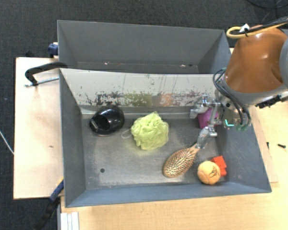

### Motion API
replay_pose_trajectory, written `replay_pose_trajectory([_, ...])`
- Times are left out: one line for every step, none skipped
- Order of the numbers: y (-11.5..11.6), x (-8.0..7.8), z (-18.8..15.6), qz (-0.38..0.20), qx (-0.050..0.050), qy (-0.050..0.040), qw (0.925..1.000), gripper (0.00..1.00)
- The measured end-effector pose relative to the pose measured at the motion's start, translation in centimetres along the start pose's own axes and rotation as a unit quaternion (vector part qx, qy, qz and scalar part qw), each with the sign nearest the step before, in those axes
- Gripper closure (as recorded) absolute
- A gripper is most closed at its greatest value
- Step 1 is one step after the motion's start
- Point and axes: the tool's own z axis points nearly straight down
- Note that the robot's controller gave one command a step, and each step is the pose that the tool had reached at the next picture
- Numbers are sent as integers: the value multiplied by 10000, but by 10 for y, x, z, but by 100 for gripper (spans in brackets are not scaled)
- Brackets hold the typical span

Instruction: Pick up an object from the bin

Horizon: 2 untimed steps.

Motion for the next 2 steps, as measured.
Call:
replay_pose_trajectory([0, -2, -4, -5, 5, -40, 10000, 0])
replay_pose_trajectory([-1, 7, 42, -643, 7, -51, 9979, 0])
